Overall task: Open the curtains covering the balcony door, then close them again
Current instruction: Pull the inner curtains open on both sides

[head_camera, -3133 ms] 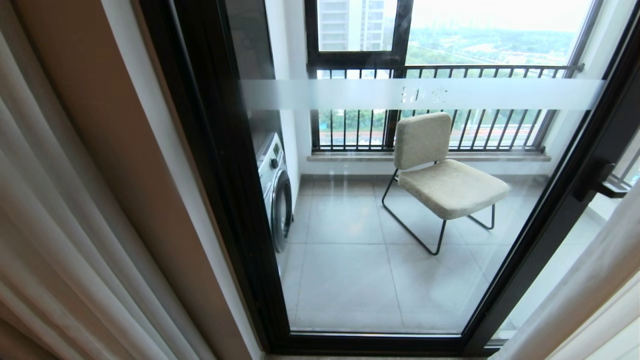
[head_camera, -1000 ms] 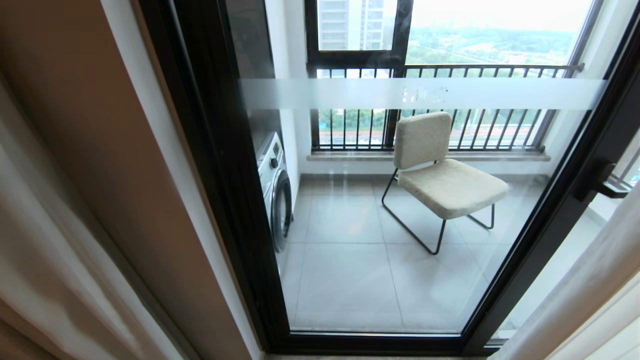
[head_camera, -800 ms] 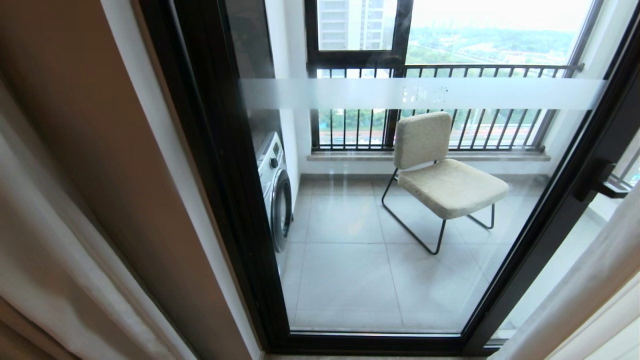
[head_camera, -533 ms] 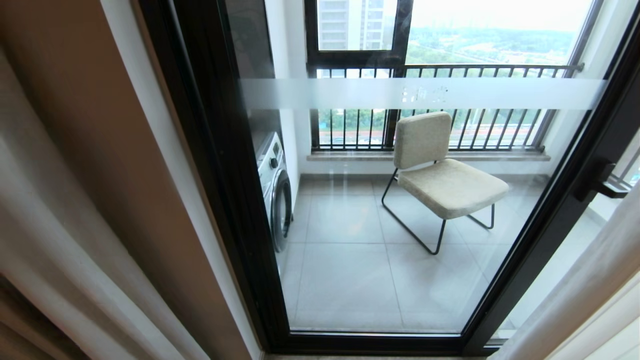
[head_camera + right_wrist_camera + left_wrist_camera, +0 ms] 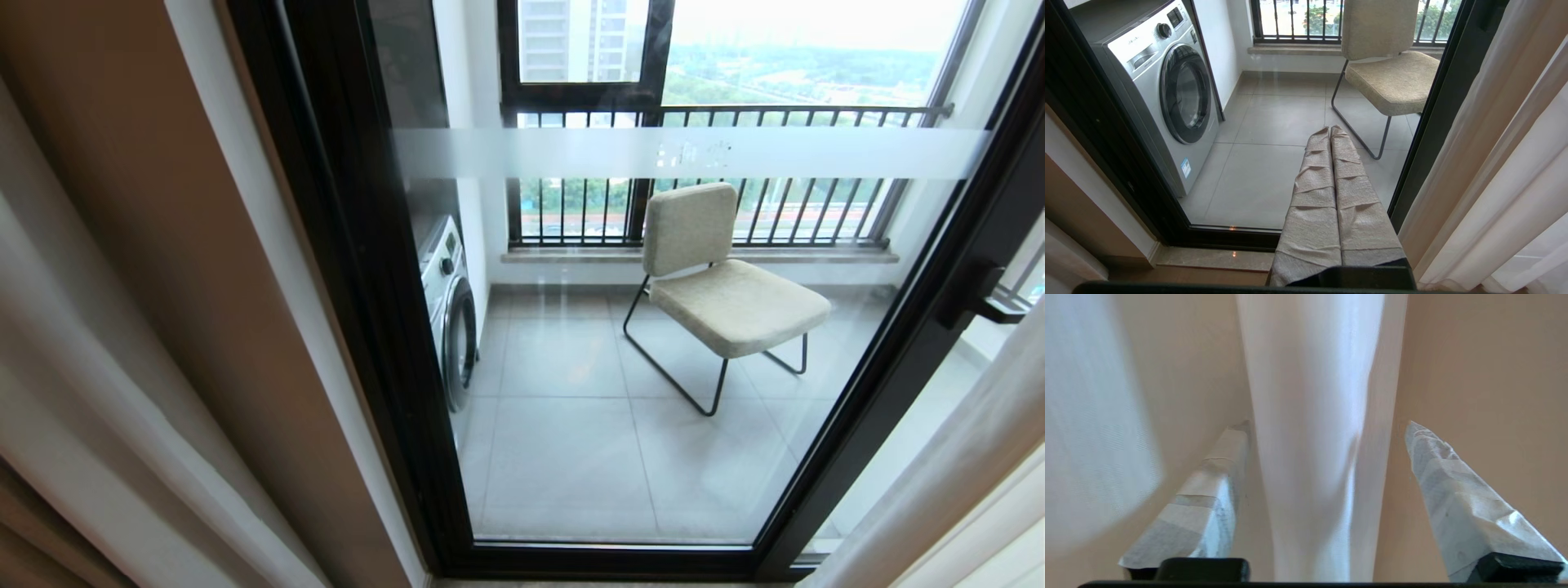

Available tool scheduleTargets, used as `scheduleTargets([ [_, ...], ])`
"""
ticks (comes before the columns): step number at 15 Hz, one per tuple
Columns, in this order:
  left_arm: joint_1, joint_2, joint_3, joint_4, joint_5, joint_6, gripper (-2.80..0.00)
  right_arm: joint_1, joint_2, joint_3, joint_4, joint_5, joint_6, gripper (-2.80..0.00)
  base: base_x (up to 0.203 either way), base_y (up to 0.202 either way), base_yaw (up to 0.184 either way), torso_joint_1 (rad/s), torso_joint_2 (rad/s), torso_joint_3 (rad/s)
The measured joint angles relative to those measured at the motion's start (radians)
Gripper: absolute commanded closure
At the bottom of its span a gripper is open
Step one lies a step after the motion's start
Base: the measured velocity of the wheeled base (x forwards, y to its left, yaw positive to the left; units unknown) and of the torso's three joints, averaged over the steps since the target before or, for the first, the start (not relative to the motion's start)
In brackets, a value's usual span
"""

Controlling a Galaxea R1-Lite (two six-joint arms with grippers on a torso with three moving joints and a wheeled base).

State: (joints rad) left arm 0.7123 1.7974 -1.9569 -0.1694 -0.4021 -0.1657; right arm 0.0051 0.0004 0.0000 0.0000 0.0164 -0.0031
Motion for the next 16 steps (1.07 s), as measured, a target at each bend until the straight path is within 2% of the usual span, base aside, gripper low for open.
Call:
scheduleTargets([
  [4, 0.001, -0.028, -0.007, 0.008, -0.012, -0.017, -2.80, 0.001, 0.000, 0.000, 0.000, 0.000, 0.001, 0.00, 0.000, 0.000, 0.000, 0.000, 0.00, 0.000],
  [10, -0.018, -0.137, 0.009, 0.271, -0.015, -0.017, -2.80, 0.000, 0.000, 0.000, 0.000, 0.000, 0.000, 0.00, 0.000, 0.000, 0.000, 0.000, 0.00, 0.000],
  [16, -0.185, -0.195, 0.022, 0.279, -0.012, -0.017, -2.80, 0.001, 0.000, 0.000, 0.000, 0.000, 0.000, 0.00, 0.000, 0.000, 0.000, 0.000, 0.00, 0.000],
])
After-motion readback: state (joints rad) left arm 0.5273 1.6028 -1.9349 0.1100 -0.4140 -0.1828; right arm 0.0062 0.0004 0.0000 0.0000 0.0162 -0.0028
